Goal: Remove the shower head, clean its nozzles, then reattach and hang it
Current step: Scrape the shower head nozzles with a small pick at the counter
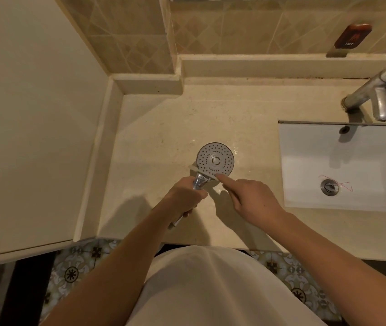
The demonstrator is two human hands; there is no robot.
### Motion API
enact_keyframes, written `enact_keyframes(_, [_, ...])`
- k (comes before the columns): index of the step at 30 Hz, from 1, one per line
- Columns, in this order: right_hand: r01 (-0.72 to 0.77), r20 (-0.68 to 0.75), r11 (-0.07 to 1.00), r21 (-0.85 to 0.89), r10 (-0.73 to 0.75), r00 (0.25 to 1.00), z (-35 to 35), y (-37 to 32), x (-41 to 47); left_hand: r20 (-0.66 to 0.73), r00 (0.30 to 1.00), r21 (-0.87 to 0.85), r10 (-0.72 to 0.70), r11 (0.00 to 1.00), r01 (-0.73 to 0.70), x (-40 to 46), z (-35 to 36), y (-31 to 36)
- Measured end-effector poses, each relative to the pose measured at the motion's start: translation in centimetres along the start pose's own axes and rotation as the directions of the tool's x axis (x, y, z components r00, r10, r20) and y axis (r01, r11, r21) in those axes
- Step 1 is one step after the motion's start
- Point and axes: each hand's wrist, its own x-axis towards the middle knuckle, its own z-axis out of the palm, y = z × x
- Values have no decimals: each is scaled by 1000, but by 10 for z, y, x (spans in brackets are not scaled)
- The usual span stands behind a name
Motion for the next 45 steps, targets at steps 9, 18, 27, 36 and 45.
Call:
enact_keyframes(9, [-244,-224,960,136,270,936,-14,14,16,20,1000,7,-13,1000,13,1,-1,4])
enact_keyframes(18, [-105,-118,994,36,109,987,-5,28,-5,28,999,-21,-15,1000,16,5,0,3])
enact_keyframes(27, [-133,-107,973,188,155,982,-6,26,-3,55,998,-16,-31,999,32,6,3,6])
enact_keyframes(36, [-199,-182,963,184,232,956,-16,36,7,59,998,7,-6,1000,6,3,6,4])
enact_keyframes(45, [-56,19,997,56,55,998,-8,26,1,55,998,47,15,999,-18,5,4,9])
